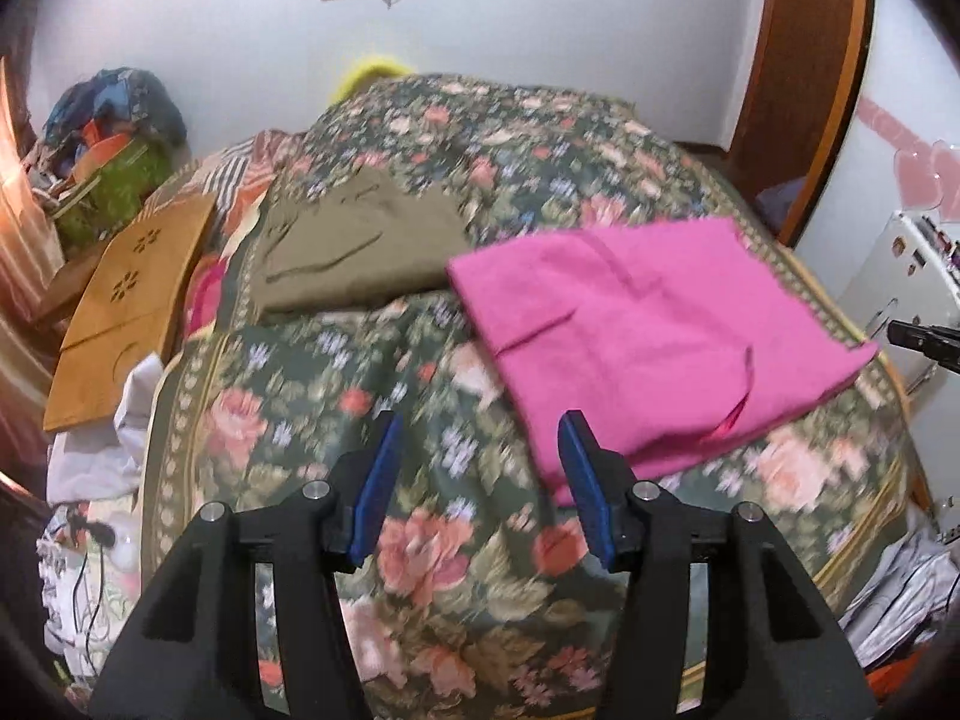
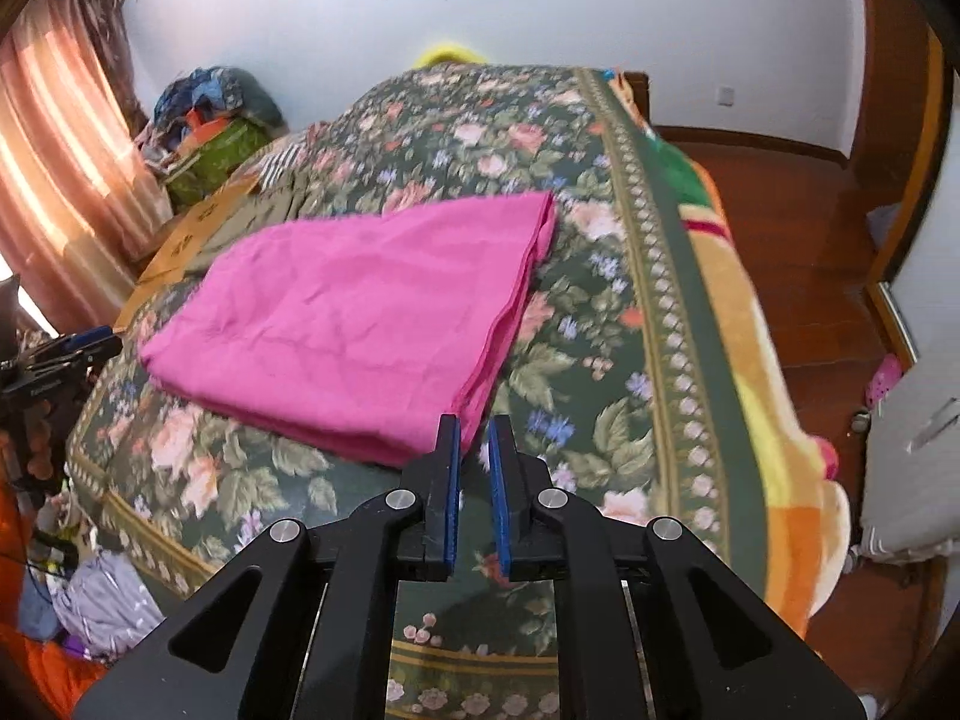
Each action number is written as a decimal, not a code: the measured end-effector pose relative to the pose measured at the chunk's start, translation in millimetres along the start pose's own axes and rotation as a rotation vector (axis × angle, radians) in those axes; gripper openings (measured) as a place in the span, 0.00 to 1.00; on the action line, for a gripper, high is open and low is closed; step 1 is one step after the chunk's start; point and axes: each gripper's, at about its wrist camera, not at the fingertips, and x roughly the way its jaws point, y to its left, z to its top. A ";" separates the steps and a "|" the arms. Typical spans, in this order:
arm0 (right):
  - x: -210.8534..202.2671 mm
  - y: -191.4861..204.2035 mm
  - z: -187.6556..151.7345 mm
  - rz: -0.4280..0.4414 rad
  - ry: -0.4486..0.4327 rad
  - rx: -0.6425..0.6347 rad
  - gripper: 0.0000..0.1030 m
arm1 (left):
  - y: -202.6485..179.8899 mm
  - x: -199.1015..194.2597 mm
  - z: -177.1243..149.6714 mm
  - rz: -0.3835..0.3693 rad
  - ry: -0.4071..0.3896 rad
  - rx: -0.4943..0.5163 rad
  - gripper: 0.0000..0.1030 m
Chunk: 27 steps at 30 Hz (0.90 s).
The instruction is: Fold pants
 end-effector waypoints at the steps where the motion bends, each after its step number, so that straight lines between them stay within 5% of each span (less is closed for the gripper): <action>1: -4.2 0.1 4.6 0.004 -0.017 0.003 0.08 | -3.9 0.5 4.9 -0.012 -0.005 0.003 0.52; 6: -4.9 13.9 19.6 0.054 -0.056 -0.009 0.08 | -26.7 17.9 16.7 -0.084 0.016 -0.010 0.52; 11: 27.2 25.7 14.5 0.099 0.005 -0.008 0.12 | -45.4 45.6 2.4 -0.104 0.086 0.007 0.52; 20: 58.4 11.0 -11.5 0.097 0.132 0.008 0.15 | -25.7 59.7 -17.5 -0.135 0.128 -0.076 0.74; 24: 59.5 11.3 -9.3 0.057 0.147 -0.040 0.27 | -21.0 55.7 -19.4 -0.138 0.128 -0.073 0.74; 27: 58.8 8.0 -6.6 0.057 0.155 -0.040 0.27 | -15.9 48.6 -14.2 -0.133 0.126 -0.073 0.74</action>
